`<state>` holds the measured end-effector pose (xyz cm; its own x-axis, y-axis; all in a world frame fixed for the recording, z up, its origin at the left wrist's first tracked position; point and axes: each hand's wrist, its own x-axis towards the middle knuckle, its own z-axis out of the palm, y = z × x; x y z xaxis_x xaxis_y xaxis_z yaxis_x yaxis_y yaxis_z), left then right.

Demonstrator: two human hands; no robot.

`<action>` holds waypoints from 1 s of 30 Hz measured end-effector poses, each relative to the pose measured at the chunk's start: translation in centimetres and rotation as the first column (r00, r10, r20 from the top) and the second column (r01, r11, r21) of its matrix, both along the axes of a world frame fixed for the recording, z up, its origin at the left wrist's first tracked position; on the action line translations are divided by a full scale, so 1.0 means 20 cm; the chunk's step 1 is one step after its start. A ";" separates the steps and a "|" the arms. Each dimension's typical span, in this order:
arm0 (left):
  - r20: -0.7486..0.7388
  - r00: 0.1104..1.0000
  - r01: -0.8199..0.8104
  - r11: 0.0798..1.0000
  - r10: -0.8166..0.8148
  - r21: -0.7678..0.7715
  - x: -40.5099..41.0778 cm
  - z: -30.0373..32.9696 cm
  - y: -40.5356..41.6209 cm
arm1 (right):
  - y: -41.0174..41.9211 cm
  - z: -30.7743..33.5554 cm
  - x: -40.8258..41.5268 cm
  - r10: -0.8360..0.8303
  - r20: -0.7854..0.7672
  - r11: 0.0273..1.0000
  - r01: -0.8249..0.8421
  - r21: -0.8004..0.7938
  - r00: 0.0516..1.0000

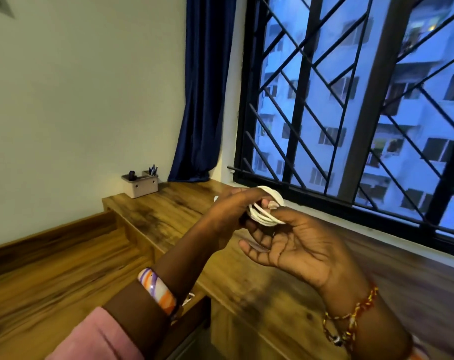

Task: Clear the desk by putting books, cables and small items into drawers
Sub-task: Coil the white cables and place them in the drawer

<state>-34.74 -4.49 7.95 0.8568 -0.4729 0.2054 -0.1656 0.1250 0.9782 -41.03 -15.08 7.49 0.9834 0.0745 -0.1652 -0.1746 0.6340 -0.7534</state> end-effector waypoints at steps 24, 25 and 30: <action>0.247 0.926 -0.352 0.887 0.284 0.299 -0.36 -0.22 0.75 | 0.62 -0.21 0.10 -0.138 0.233 0.959 0.188 -0.210 0.963; 0.199 0.933 -0.350 0.888 0.300 0.298 -0.36 -0.23 0.80 | 0.67 -0.23 0.12 -0.101 0.240 0.954 0.163 -0.253 0.965; -0.048 0.953 -0.274 0.923 0.298 0.270 -0.30 -0.27 1.06 | 0.96 -0.31 0.19 -0.057 0.185 0.901 0.130 -0.415 0.981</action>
